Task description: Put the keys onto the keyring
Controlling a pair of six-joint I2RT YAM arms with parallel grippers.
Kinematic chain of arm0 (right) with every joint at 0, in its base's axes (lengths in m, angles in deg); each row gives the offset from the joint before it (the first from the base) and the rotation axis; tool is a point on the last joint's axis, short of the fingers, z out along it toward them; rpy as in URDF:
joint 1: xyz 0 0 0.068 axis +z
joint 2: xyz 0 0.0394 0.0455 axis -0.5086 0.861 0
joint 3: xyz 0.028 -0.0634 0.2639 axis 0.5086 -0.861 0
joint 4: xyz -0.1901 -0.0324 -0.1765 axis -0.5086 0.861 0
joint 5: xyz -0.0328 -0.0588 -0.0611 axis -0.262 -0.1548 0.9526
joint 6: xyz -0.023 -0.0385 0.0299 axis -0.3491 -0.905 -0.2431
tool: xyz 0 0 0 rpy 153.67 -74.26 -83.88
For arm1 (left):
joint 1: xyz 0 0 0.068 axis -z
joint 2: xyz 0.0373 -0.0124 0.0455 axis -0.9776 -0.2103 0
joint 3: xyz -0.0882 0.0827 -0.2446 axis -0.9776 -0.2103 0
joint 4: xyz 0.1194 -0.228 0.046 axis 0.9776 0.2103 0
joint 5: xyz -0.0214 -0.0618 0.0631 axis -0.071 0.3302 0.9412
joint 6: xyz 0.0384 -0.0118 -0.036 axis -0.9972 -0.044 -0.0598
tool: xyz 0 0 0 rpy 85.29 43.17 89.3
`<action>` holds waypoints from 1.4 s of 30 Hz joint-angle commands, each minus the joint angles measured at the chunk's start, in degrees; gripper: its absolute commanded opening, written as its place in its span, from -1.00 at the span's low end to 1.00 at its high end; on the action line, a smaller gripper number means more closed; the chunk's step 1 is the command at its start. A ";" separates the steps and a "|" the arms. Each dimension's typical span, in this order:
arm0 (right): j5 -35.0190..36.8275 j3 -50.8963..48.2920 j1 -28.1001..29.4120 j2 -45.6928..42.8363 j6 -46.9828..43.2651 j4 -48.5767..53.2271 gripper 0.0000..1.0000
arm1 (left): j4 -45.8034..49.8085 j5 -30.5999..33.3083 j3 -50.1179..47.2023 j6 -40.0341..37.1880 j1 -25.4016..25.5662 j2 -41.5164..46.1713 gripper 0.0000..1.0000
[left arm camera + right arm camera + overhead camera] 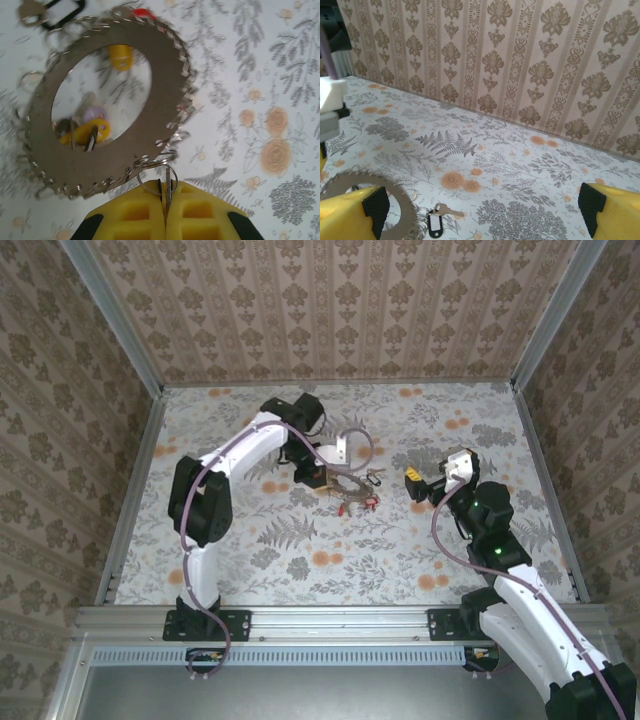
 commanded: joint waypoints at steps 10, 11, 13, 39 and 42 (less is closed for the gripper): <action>-2.28 -2.07 -0.24 -2.21 -0.58 2.25 0.99 | -6.13 6.65 -13.81 -4.86 -3.24 4.61 -1.00; -1.99 -2.25 -0.27 -2.14 -0.15 2.02 0.99 | -5.46 8.61 -14.38 -4.50 -3.36 4.16 -1.00; -1.70 -2.28 -0.27 -2.06 0.35 1.88 1.00 | -4.33 10.85 -14.92 -1.93 -4.16 3.15 -1.00; 21.54 -5.69 -1.08 -8.02 3.90 -3.21 0.99 | -26.89 8.87 -41.71 18.04 -16.70 34.43 1.00; 21.60 -4.58 -1.17 -8.81 3.57 -0.03 0.99 | -37.68 4.41 -46.40 25.18 -22.03 39.28 1.00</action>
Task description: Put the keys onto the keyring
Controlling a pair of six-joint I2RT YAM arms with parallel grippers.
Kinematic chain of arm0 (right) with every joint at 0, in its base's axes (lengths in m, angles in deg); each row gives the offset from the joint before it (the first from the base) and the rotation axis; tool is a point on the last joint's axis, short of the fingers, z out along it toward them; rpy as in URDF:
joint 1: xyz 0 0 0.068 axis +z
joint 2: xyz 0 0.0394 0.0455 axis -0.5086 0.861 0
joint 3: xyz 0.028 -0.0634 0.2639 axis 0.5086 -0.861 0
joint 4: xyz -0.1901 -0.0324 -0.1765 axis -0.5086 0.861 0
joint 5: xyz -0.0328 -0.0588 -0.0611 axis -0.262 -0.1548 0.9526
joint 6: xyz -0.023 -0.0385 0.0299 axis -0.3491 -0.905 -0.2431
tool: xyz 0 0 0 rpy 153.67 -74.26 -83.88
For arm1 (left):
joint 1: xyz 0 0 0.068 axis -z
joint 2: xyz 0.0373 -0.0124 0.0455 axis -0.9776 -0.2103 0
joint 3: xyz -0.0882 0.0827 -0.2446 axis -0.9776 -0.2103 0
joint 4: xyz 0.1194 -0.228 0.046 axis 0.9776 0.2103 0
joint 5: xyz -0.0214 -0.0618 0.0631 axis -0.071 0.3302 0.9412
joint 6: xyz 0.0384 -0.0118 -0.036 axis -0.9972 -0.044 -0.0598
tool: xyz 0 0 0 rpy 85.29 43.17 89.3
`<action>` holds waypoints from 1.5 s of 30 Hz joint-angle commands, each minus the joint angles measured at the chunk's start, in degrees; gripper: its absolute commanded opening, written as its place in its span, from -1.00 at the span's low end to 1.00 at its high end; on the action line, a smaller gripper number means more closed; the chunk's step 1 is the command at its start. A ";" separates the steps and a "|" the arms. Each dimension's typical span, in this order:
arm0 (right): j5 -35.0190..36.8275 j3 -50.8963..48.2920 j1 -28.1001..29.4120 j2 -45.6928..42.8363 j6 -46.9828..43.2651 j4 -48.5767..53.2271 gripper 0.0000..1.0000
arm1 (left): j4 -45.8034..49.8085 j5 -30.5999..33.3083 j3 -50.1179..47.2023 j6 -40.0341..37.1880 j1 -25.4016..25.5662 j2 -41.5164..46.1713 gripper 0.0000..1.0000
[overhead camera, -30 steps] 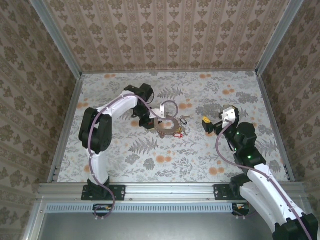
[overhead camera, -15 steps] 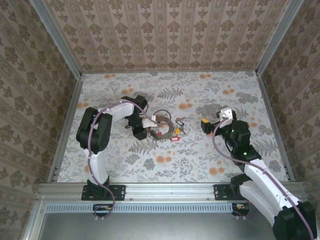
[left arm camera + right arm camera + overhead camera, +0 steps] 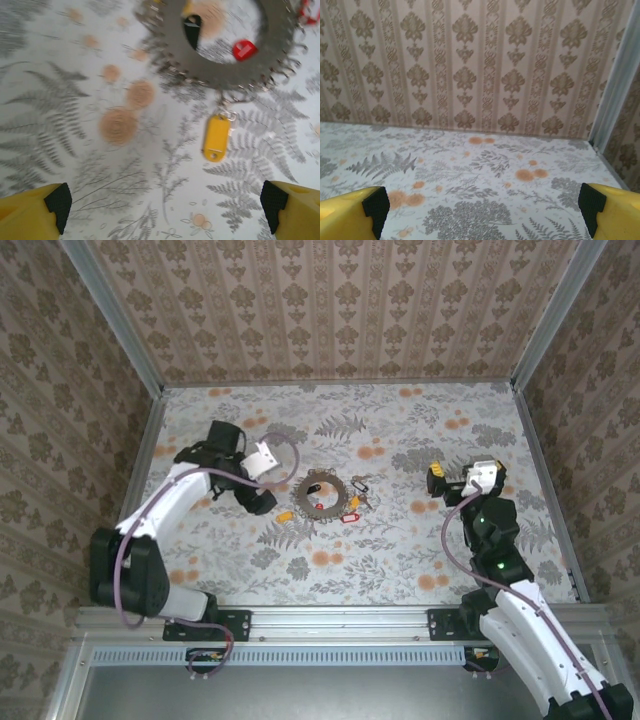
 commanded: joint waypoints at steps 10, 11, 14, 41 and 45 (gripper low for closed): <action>3.68 -7.72 -0.49 8.12 1.44 -8.38 0.99 | -53.99 17.44 -23.01 28.86 -8.90 5.25 1.00; 3.40 -8.43 -0.51 10.69 1.65 -10.77 1.00 | -54.05 20.27 -23.63 29.36 -8.90 4.33 1.00; 4.14 -8.99 -0.63 20.41 2.60 -17.58 0.99 | -61.56 25.29 -28.19 29.76 -8.93 1.50 1.00; -11.19 4.51 -11.70 57.28 4.87 -32.66 0.99 | -86.29 19.22 -35.53 31.23 -14.24 -8.93 1.00; -11.17 4.47 -11.63 57.32 4.90 -32.69 0.99 | -86.18 18.66 -35.34 31.34 -14.52 -9.04 1.00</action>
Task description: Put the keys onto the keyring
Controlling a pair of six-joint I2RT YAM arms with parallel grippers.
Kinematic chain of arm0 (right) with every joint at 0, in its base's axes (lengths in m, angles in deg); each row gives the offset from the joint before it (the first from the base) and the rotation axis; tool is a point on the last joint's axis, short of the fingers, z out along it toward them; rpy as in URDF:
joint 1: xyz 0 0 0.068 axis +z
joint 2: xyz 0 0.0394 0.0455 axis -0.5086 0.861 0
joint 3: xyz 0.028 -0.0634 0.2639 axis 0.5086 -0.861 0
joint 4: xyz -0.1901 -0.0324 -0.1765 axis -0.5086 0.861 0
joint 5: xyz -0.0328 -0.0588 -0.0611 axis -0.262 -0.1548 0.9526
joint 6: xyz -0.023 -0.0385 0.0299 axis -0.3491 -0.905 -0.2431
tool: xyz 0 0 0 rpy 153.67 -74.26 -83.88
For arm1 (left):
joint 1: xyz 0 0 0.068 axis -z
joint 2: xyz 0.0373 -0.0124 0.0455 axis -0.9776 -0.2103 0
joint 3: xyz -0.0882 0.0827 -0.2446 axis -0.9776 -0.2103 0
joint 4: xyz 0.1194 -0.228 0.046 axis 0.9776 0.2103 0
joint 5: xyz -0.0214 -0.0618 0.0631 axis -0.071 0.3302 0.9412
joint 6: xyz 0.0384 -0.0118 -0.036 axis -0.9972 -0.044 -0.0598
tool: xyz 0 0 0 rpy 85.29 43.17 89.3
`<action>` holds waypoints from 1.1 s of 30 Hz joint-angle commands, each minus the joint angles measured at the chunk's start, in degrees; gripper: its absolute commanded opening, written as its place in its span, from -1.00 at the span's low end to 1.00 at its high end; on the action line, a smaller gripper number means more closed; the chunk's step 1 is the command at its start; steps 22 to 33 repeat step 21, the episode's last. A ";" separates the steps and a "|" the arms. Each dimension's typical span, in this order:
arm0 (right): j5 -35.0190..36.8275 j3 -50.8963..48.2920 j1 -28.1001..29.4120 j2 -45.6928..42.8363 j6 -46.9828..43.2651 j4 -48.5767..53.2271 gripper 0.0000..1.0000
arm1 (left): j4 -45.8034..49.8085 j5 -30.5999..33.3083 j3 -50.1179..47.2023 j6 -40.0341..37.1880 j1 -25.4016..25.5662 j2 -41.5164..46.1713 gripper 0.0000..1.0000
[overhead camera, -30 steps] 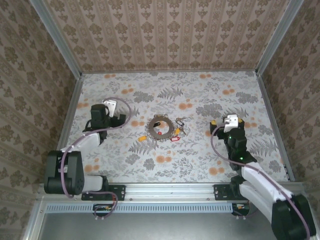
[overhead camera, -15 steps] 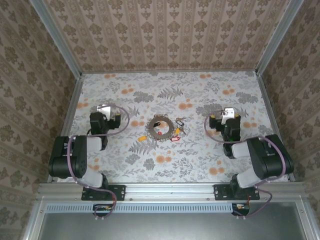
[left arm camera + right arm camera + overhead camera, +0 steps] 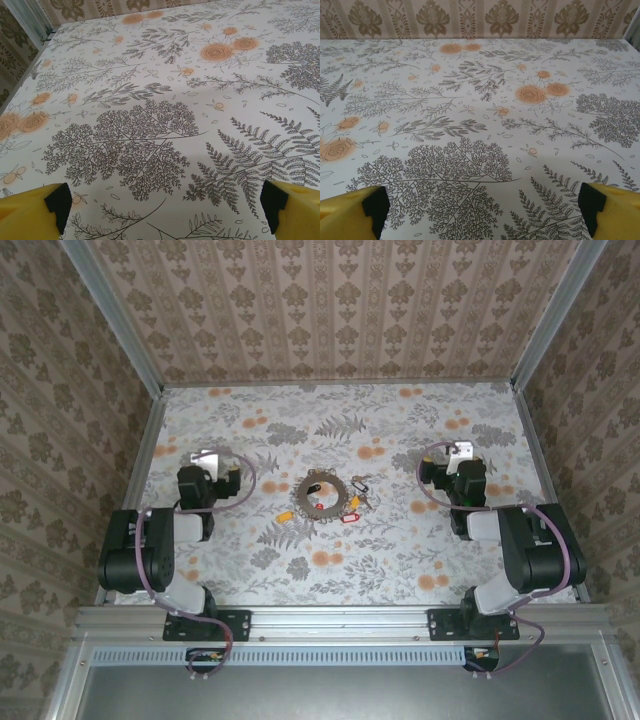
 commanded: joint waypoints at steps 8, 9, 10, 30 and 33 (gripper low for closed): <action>-1.17 0.24 0.30 -0.47 1.09 0.93 0.99 | -1.67 0.10 0.68 1.33 -0.27 0.32 1.00; -1.18 0.31 0.26 -0.47 1.11 1.02 0.99 | -1.70 0.10 0.68 1.33 -0.27 0.36 1.00; -1.18 0.27 0.28 -0.35 1.09 1.00 0.99 | -1.65 0.04 0.64 1.32 -0.27 0.39 1.00; -1.18 0.07 0.33 -0.53 1.00 0.76 0.99 | -1.67 0.03 0.68 1.37 -0.27 0.38 1.00; -1.18 0.07 0.33 -0.53 1.00 0.76 0.99 | -1.67 0.03 0.68 1.37 -0.27 0.38 1.00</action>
